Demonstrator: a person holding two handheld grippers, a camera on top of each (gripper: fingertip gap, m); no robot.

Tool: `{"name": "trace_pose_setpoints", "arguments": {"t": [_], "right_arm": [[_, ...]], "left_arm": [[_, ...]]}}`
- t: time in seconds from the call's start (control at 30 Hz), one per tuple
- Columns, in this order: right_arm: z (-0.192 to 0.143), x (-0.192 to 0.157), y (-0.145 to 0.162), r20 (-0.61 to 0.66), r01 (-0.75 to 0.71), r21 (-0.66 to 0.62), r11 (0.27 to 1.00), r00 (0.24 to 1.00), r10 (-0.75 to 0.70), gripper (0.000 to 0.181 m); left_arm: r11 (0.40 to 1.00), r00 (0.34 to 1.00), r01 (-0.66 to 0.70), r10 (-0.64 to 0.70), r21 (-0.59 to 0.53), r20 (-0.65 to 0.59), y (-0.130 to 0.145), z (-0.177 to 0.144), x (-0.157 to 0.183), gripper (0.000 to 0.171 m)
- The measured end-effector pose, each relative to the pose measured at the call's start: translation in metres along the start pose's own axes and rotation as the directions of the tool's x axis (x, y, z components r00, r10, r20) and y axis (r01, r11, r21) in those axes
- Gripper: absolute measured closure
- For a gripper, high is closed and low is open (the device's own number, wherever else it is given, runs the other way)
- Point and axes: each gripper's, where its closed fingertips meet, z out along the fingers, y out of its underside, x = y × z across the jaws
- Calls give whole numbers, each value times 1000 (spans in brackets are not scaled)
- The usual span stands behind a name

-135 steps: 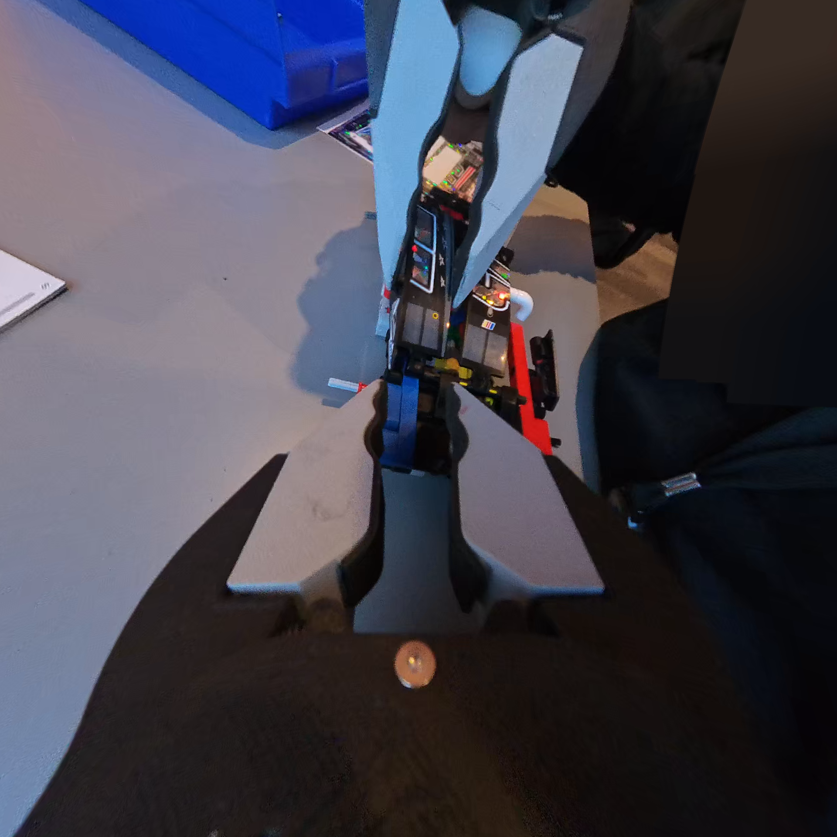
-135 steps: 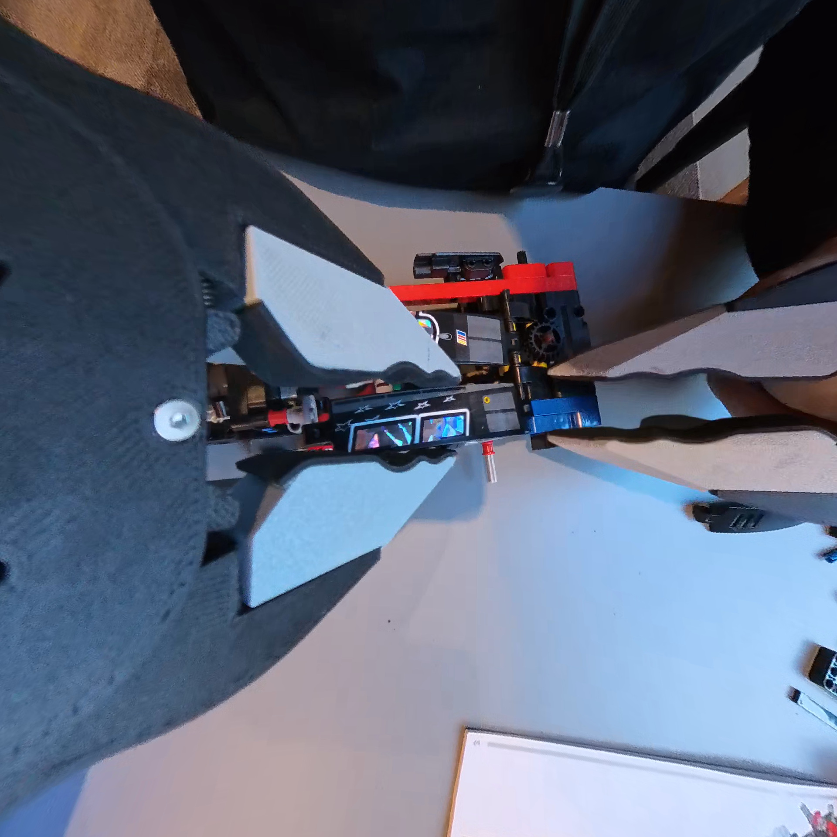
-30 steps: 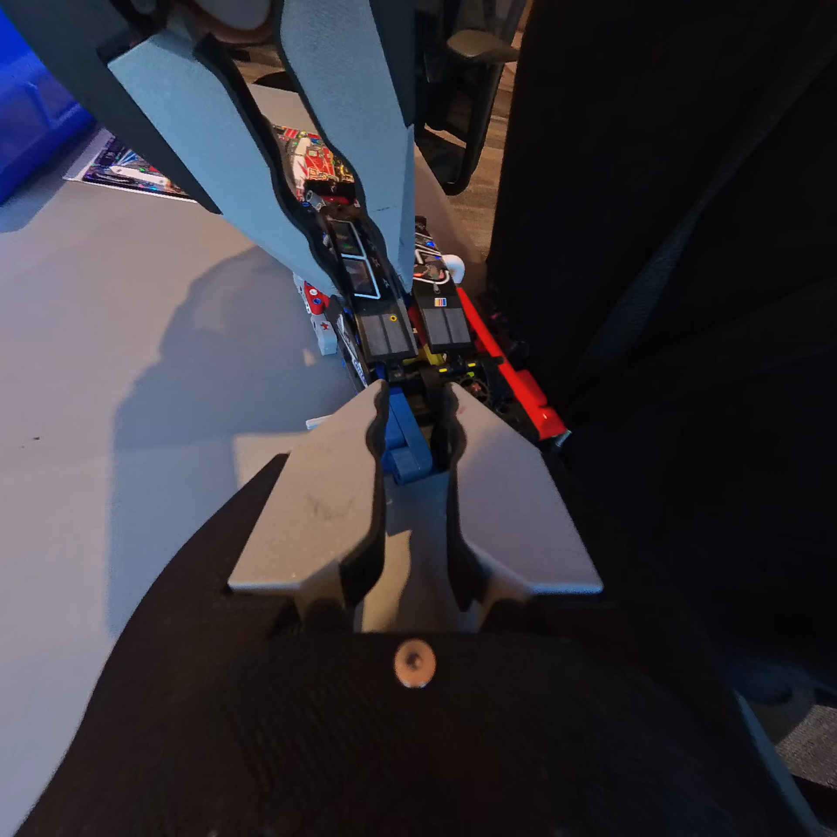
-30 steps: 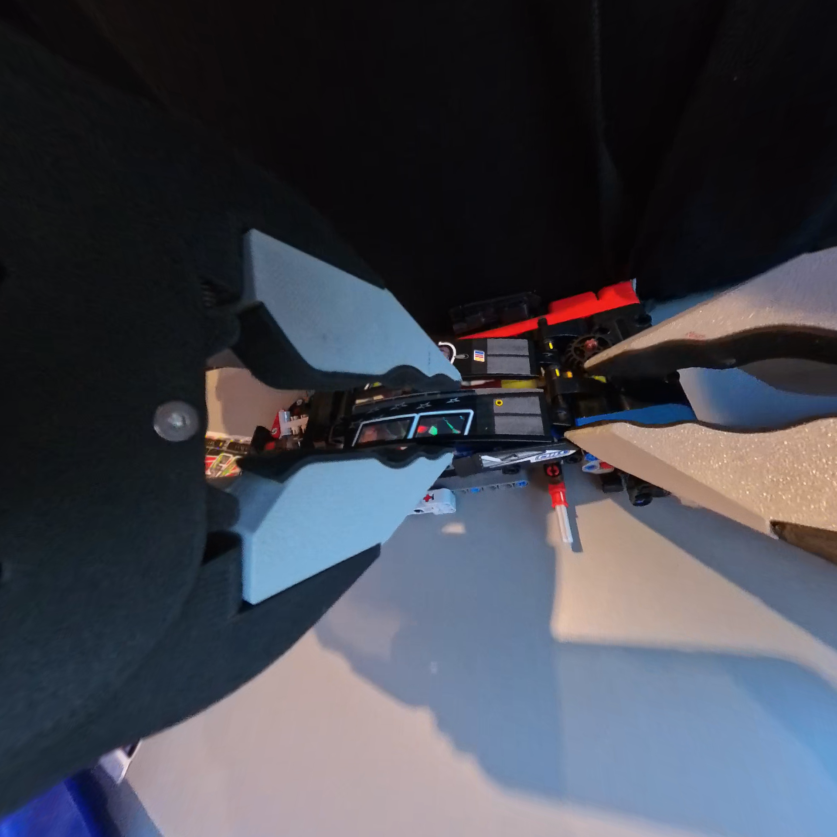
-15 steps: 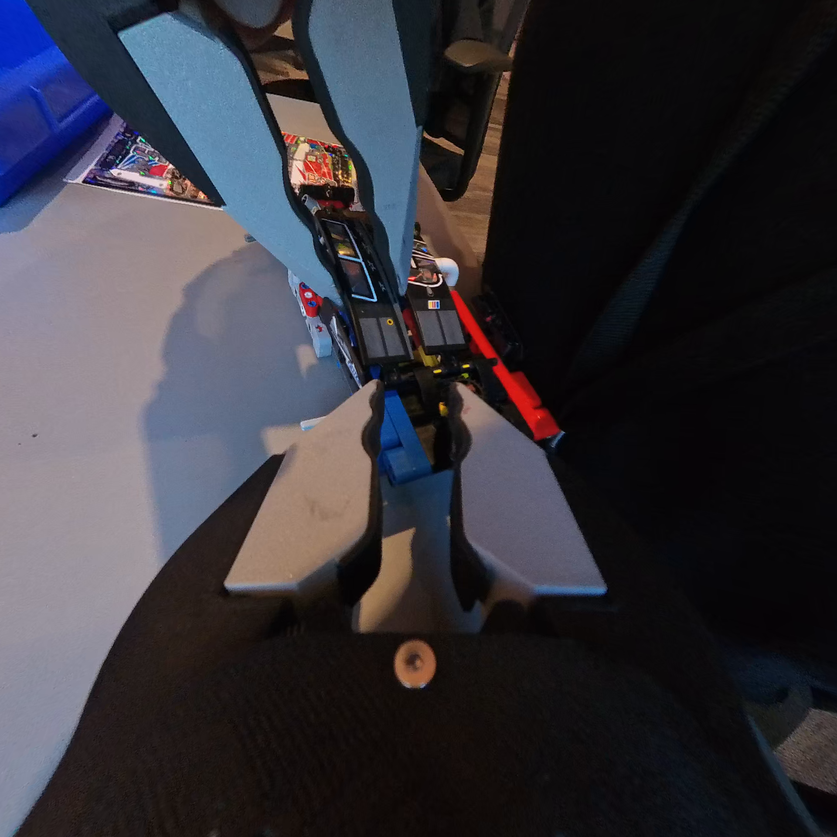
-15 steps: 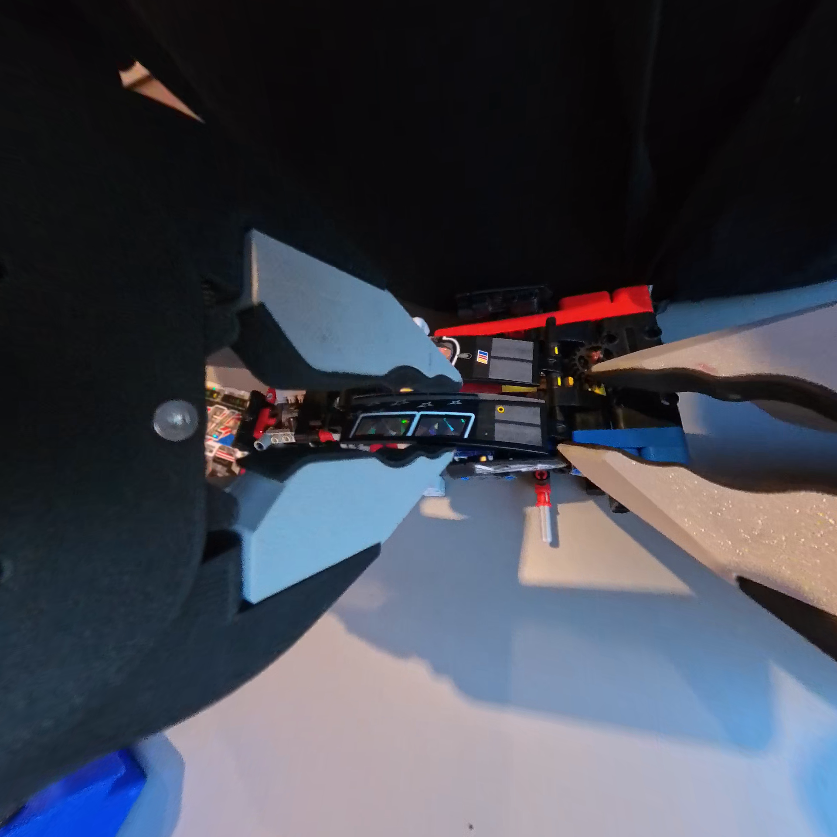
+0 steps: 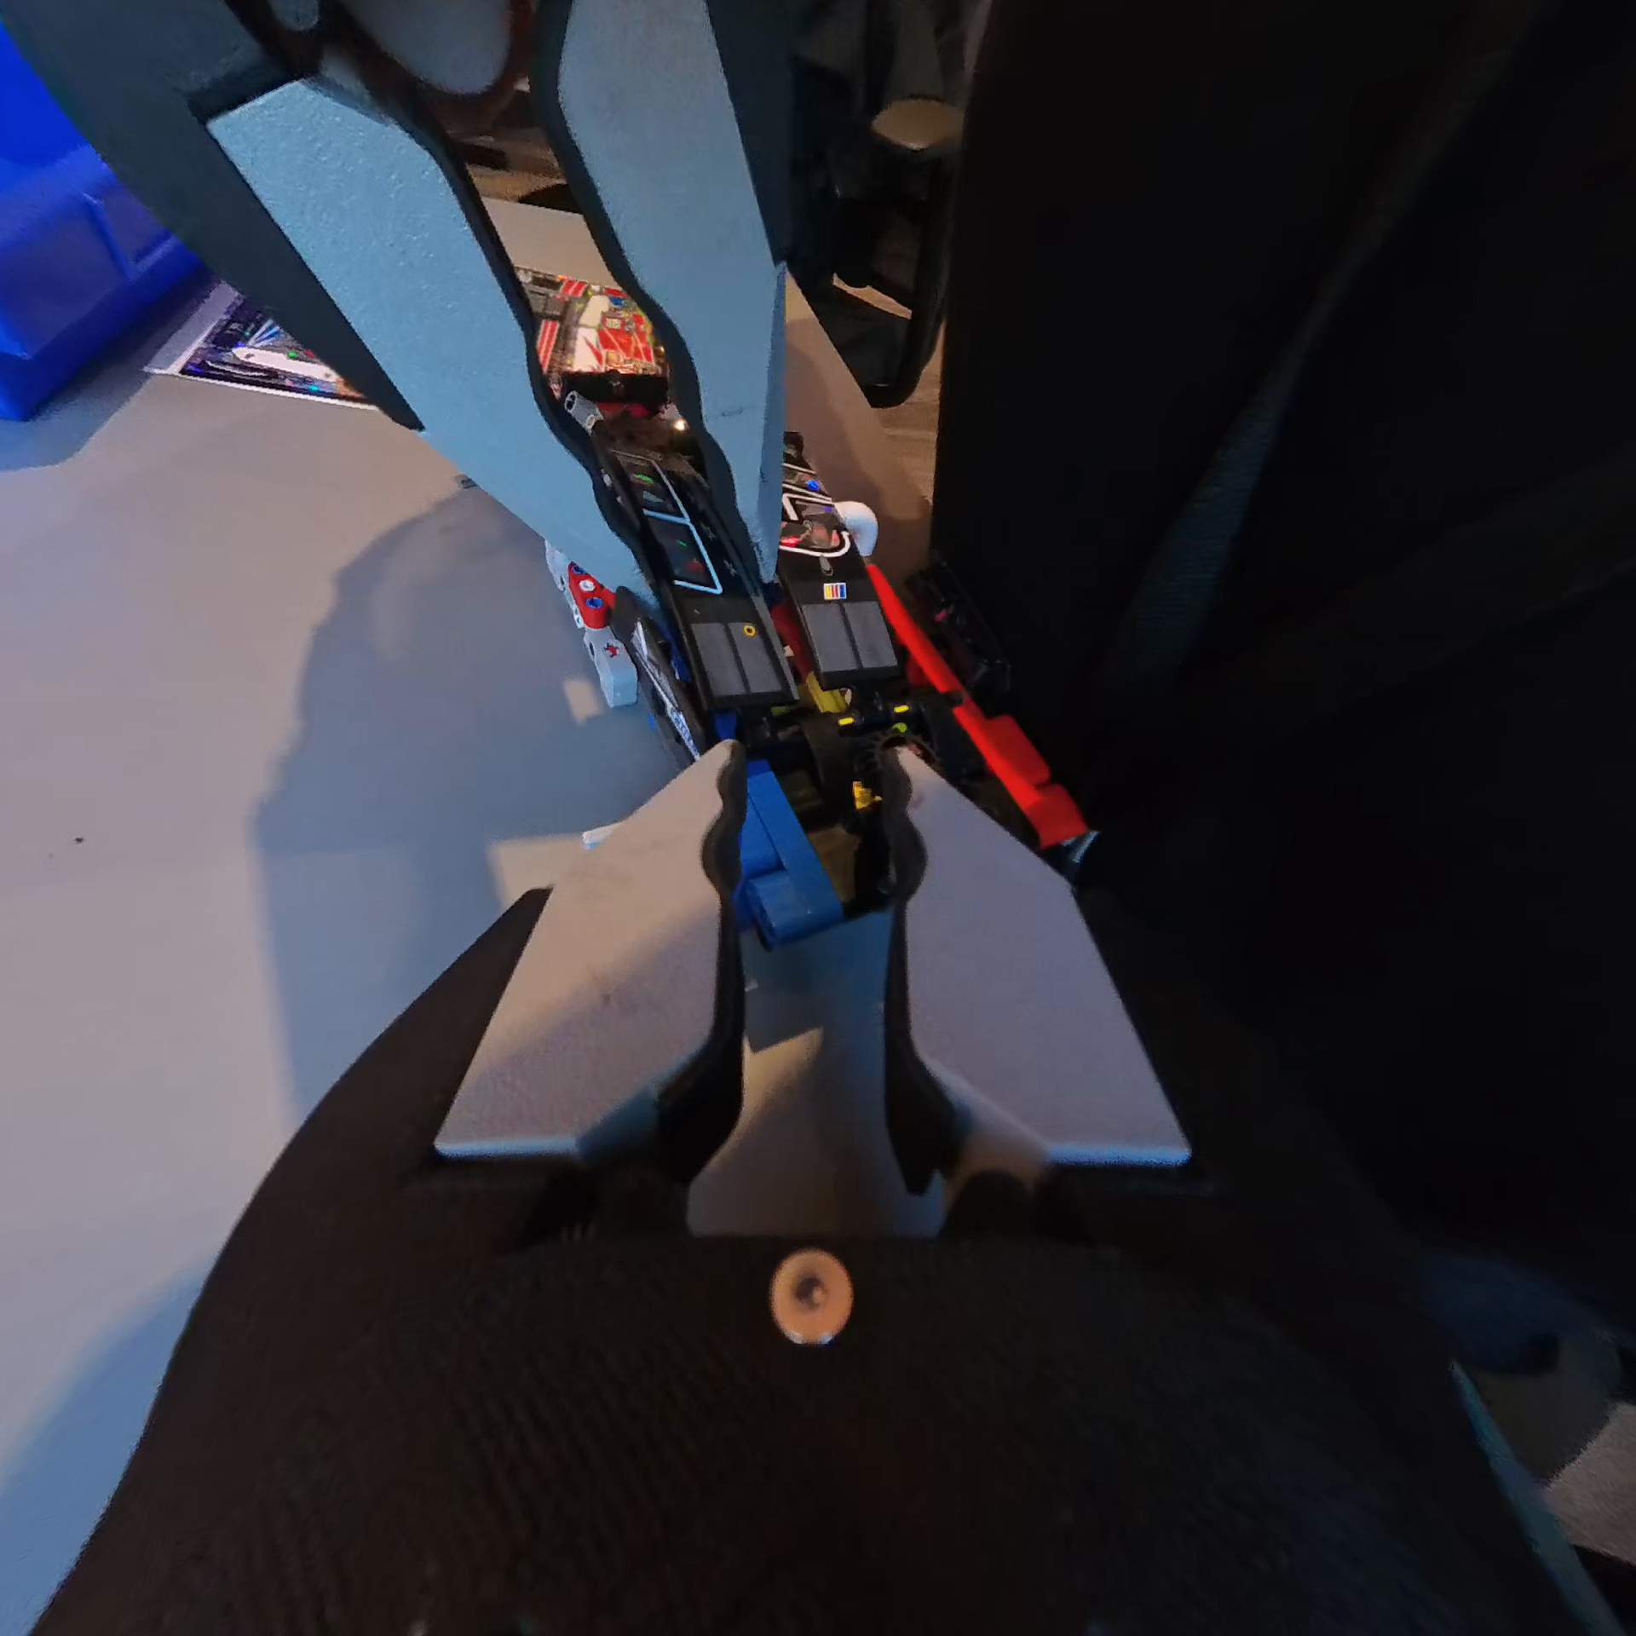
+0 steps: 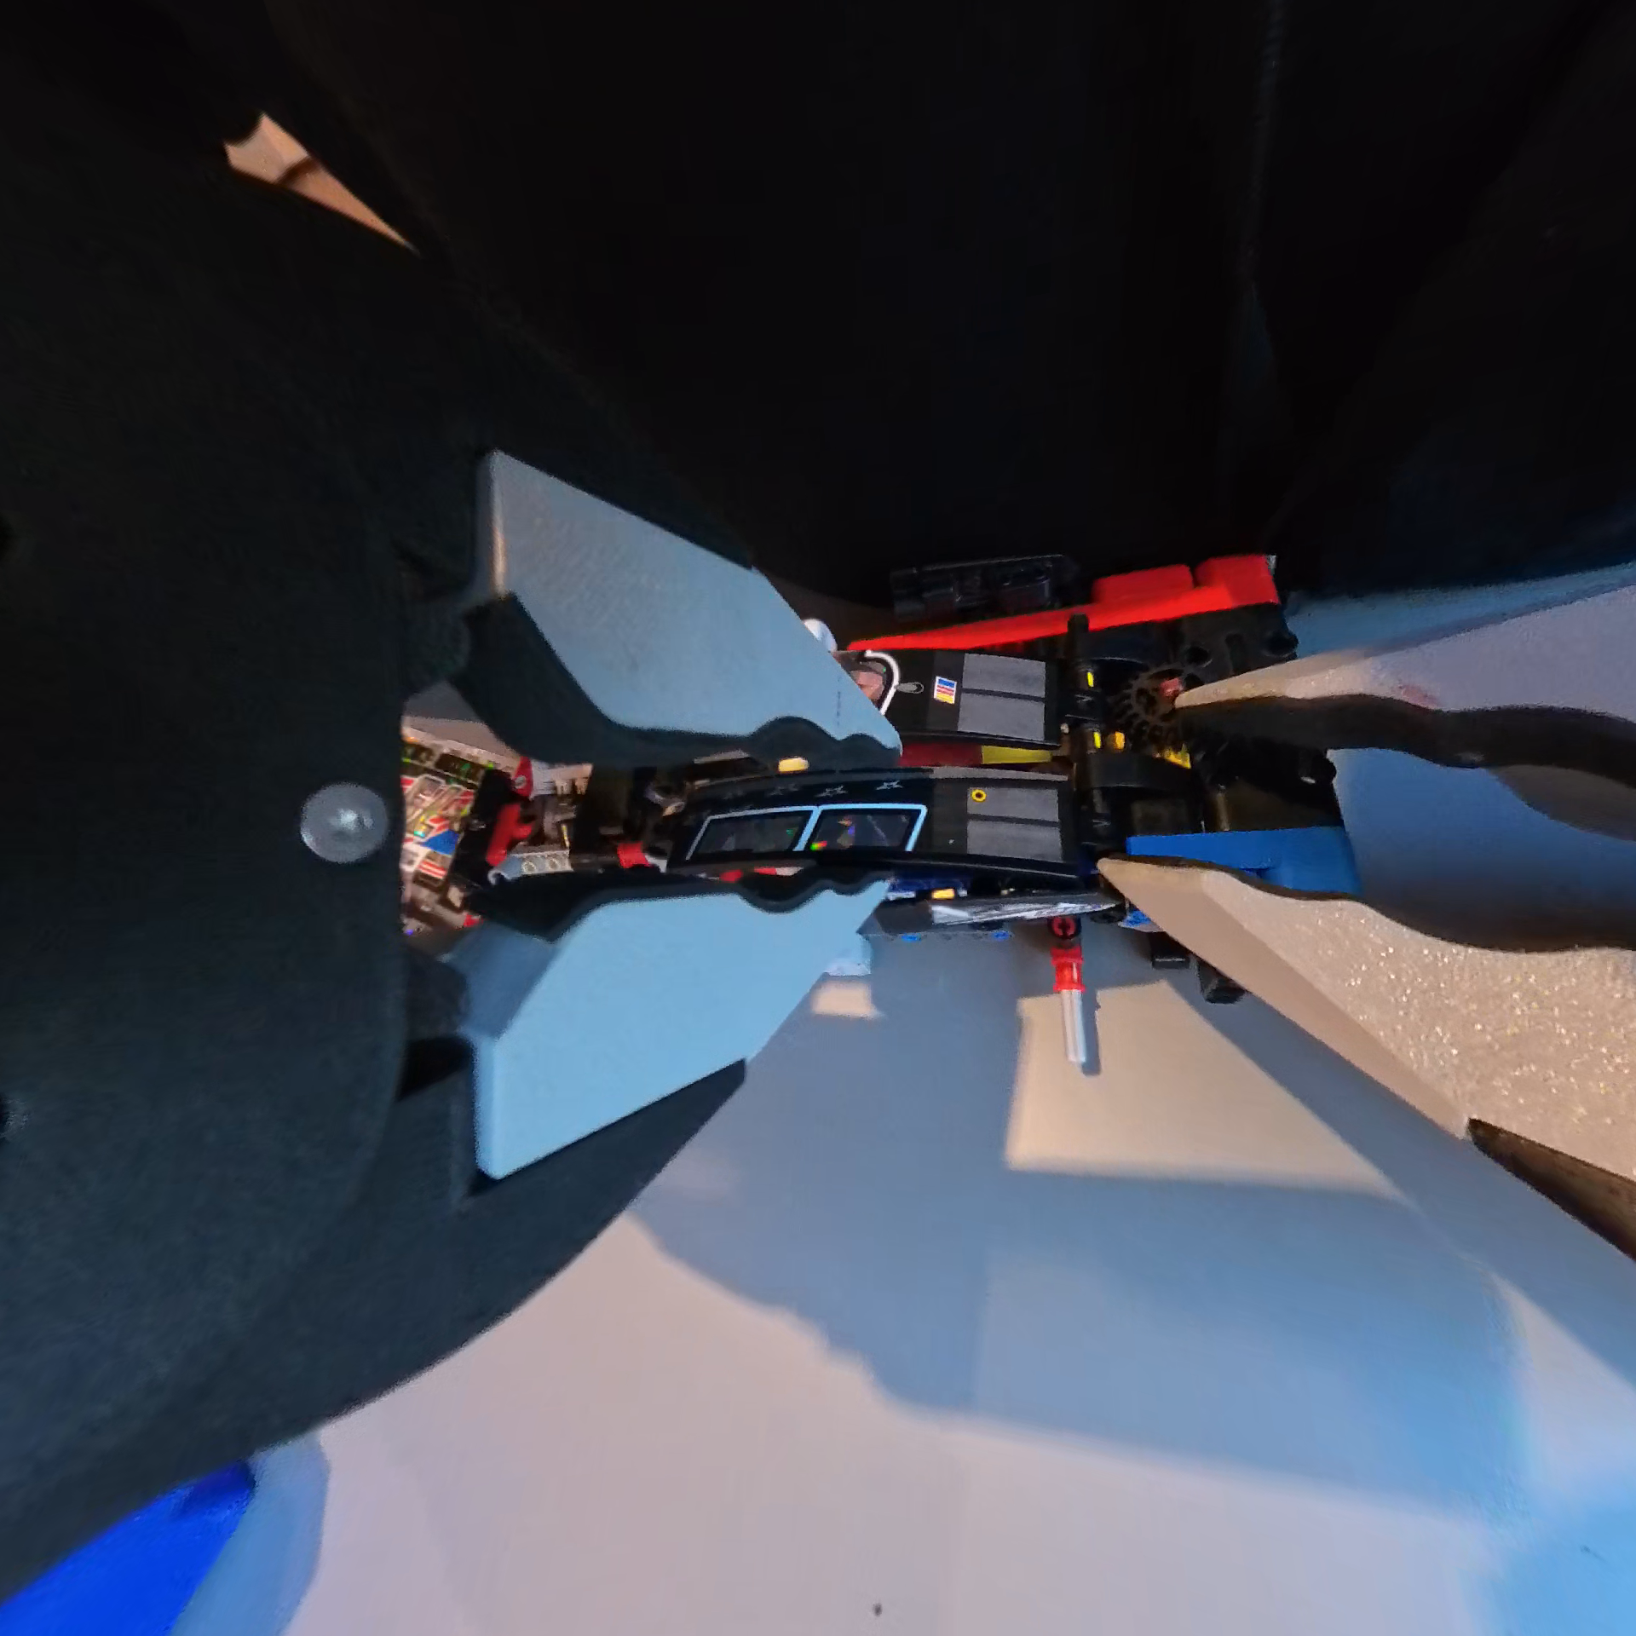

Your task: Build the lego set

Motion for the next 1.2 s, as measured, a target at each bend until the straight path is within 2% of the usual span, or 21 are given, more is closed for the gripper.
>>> {"name": "trace_pose_setpoints", "arguments": {"t": [0.23, 0.33, 0.4, 0.7, 0.9, 1.0, 1.07, 1.2], "right_arm": [[1, -3, -3, 85, -67, 23, 997, 994, 65, 163], [1, -3, -3, 90, -63, 22, 998, 994, 60, 163], [1, -3, -3, 90, -43, 25, 999, 995, 41, 163], [0, -1, -7, 54, 29, 31, 999, 998, -30, 164], [-4, -1, -10, 27, 94, 38, 995, 995, -95, 163], [-5, 0, -11, 14, 144, 35, 989, 989, -144, 164], [-6, -1, -13, 25, 156, 40, 987, 987, -157, 164], [-5, 0, -11, 62, 148, 35, 988, 987, -150, 164]], "left_arm": [[1000, 1000, 10, -10, -13, -23, 3, 0, 5, 141], [999, 996, 43, -44, -11, -77, 2, -2, 13, 125], [998, 994, 67, -66, -1, -90, 1, -2, 15, 122], [999, 999, 29, -30, -21, -32, 2, -4, 13, 126], [999, 999, 51, -51, 20, -13, 1, -6, 15, 119], [999, 999, 41, -41, 22, 1, 3, -8, 15, 123], [998, 999, 50, -49, 43, -16, 2, -13, 16, 134], [990, 996, 88, -85, 109, -31, -6, -21, 14, 133]]}}
